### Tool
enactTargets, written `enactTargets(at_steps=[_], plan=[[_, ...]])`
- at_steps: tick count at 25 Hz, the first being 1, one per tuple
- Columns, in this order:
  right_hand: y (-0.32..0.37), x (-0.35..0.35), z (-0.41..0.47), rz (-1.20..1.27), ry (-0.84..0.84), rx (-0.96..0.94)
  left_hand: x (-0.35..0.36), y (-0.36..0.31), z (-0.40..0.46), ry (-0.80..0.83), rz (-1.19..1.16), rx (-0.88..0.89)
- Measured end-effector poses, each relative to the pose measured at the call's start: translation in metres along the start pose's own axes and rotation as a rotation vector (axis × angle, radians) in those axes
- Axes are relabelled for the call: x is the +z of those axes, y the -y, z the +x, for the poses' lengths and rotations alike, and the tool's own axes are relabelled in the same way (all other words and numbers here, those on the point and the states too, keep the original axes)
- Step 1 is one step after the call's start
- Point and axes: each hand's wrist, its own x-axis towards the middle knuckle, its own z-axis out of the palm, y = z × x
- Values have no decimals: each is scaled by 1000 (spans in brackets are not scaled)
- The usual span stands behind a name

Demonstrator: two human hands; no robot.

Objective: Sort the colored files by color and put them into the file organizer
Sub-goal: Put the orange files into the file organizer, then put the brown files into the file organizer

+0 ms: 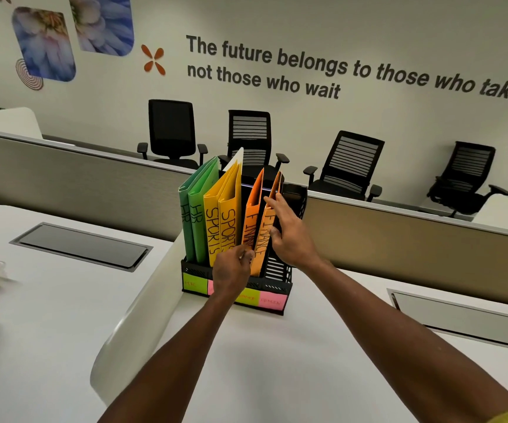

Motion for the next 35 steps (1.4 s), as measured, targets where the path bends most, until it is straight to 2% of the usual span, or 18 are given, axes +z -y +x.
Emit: enactTargets(at_steps=[4,7,11,14,19,26,35], plan=[[-14,10,-7,-131,110,5,4,-3,-6,-122,81,114],[-20,14,-8,-166,87,-15,8,-6,-10,-79,169,235],[-25,15,-14,-181,83,-13,11,-7,-14,24,202,159],[-31,16,-26,-139,55,14,10,-9,-20,33,205,152],[-46,27,-69,-118,102,120,8,-17,-44,37,163,144],[-78,44,-144,-147,117,231,16,-25,-90,114,160,151],[-116,5,-217,-189,77,327,55,-67,-144,224,147,180]])
